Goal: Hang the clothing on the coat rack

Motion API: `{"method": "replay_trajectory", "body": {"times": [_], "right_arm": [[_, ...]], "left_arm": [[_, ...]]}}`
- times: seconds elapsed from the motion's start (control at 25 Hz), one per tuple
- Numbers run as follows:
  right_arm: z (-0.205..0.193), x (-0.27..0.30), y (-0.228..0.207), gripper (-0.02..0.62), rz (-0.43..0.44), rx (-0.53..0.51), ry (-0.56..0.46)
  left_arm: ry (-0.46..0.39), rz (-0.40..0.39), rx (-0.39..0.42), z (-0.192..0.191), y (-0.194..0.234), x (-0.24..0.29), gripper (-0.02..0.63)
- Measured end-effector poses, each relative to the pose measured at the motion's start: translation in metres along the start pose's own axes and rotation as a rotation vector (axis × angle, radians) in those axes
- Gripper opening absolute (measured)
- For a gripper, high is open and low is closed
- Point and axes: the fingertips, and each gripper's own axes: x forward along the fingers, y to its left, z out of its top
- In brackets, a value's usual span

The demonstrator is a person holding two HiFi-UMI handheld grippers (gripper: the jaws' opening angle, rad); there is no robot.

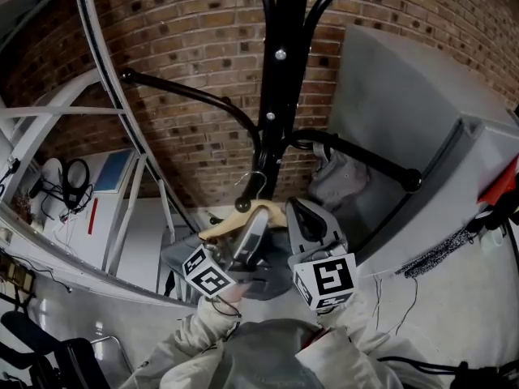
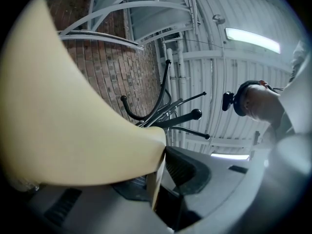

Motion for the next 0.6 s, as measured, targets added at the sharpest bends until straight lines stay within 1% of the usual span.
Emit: {"method": "replay_trajectory", "body": {"times": [0.4, 0.6], "right_arm": [[-0.0109, 0.0021, 0.0, 0.025, 0.003, 0.014, 0.027], [-0.0042, 0.0015, -0.0019, 0.025, -0.001, 0.004, 0.012]], "left_arm": [[0.014, 0.013, -0.007, -0.0063, 0.0073, -0.0035, 0.098], [0.015, 0.001, -0.02, -0.0074, 0.0097, -0.0013, 0.1]]}}
